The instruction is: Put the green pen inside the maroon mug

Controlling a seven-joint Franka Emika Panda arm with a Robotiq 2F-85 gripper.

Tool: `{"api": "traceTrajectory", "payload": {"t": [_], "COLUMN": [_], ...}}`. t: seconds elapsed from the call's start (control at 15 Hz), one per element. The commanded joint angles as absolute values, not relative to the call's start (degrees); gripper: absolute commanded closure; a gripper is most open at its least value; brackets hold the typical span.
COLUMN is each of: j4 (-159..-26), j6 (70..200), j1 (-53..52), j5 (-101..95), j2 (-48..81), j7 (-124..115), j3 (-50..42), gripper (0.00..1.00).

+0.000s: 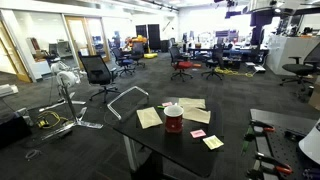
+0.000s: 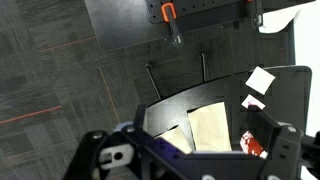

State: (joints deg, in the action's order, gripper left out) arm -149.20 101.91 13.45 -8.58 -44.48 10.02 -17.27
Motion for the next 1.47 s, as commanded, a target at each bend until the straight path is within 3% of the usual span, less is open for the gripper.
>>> {"api": "traceTrajectory", "payload": {"t": [0.0,0.4,0.73,1.4], "j4": [-149.11,-148.67,-146.79,-133.18], "j6": [101.85,103.72,114.47,127.52], "j1": [13.76,12.7,6.91,-0.48], "j5": [-8.38,-7.69,-4.24,0.66], "j2": [-44.37,-43.49,-38.11,-14.68], "j7": [10.21,10.15,11.55,15.07], "j3": [-17.01,-16.58,-15.17,-11.04], "gripper": [0.0,0.0,0.0,0.0]}}
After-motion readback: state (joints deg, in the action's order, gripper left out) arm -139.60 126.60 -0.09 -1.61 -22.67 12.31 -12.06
